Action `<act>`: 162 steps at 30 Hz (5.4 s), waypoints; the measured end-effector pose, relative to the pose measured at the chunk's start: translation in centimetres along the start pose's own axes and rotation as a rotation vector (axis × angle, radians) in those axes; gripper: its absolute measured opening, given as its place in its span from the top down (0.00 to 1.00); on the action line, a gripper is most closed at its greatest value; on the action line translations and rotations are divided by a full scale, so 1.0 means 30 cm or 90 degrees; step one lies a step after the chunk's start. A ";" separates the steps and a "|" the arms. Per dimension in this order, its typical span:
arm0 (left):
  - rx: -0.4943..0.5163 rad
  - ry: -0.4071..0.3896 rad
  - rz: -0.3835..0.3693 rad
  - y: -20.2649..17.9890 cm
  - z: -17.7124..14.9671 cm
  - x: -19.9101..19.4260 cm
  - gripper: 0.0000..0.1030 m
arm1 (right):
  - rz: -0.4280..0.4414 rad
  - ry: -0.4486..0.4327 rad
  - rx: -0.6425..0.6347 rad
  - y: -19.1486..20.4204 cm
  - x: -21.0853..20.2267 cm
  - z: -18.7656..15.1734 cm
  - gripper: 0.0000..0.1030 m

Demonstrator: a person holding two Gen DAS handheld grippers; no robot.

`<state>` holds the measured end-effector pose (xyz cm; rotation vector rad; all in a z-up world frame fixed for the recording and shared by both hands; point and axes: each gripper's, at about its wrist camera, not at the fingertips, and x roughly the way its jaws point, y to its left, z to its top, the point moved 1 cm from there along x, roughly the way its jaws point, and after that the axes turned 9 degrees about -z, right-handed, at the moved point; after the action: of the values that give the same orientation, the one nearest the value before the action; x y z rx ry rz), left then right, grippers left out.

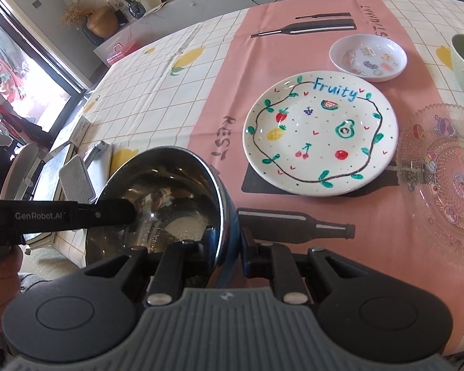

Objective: Organize plates and bowls

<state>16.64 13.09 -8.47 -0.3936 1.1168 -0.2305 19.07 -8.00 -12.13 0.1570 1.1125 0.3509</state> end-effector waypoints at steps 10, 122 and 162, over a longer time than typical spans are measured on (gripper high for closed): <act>0.012 0.003 0.005 -0.001 0.003 0.011 0.92 | -0.014 -0.012 -0.002 0.007 0.000 -0.001 0.81; 0.388 0.136 -0.080 -1.141 0.023 0.545 0.21 | -0.383 -0.069 0.307 -1.026 -0.443 0.021 0.12; 0.381 0.177 -0.015 -1.143 -0.030 0.574 0.83 | -0.305 -0.055 0.292 -1.014 -0.444 0.021 0.95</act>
<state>23.69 -24.64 -8.64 0.1650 1.2512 -0.6348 20.38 -41.09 -9.58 0.2997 1.0924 -0.3406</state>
